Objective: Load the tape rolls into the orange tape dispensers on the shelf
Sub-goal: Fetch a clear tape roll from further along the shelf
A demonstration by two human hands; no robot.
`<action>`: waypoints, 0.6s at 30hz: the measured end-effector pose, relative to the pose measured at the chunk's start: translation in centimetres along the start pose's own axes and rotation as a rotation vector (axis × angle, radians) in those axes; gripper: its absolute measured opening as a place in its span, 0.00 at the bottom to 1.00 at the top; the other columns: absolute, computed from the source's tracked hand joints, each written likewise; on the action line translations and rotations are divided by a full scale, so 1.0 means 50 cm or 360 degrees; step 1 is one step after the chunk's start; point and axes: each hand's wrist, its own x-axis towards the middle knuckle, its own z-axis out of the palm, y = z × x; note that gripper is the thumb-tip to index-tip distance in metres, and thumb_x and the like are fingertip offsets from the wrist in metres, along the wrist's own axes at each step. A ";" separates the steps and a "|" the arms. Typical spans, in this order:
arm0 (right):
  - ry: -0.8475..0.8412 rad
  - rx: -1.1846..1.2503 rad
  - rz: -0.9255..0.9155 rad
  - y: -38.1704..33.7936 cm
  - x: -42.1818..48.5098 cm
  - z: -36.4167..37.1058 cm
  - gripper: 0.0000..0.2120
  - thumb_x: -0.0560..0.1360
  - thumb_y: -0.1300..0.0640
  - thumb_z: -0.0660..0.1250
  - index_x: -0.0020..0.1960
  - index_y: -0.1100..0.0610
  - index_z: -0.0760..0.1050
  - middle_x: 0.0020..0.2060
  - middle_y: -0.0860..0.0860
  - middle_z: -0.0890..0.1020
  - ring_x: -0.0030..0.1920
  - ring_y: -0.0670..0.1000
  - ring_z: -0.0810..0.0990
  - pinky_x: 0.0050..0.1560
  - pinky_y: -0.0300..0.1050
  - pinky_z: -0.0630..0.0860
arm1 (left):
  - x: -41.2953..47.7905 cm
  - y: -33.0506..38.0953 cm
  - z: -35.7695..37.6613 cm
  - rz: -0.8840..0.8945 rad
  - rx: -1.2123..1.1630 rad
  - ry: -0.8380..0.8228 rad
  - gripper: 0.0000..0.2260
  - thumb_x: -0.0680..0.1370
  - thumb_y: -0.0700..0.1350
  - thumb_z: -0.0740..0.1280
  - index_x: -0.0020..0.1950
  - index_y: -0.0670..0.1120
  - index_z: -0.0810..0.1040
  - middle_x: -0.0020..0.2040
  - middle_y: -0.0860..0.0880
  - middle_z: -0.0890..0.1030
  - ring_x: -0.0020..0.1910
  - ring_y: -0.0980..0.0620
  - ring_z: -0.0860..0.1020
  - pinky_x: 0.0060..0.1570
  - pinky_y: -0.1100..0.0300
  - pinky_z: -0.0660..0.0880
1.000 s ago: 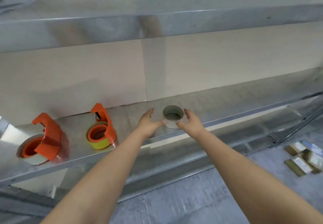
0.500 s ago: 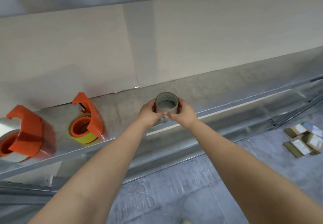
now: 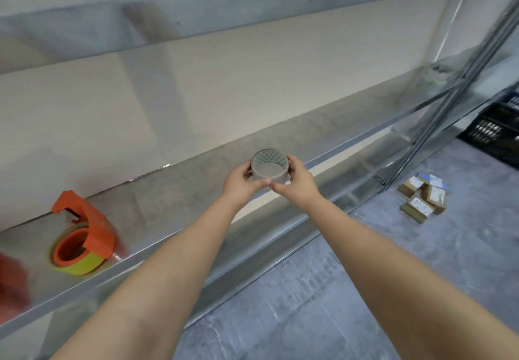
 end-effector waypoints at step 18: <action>0.0478 0.0055 0.0045 0.115 -0.016 -0.515 0.33 0.63 0.59 0.77 0.63 0.60 0.66 0.61 0.56 0.77 0.61 0.53 0.75 0.63 0.49 0.73 | 0.063 0.190 0.495 0.0266 -0.0075 -0.0388 0.24 0.68 0.35 0.74 0.62 0.42 0.76 0.59 0.44 0.80 0.56 0.48 0.78 0.62 0.53 0.73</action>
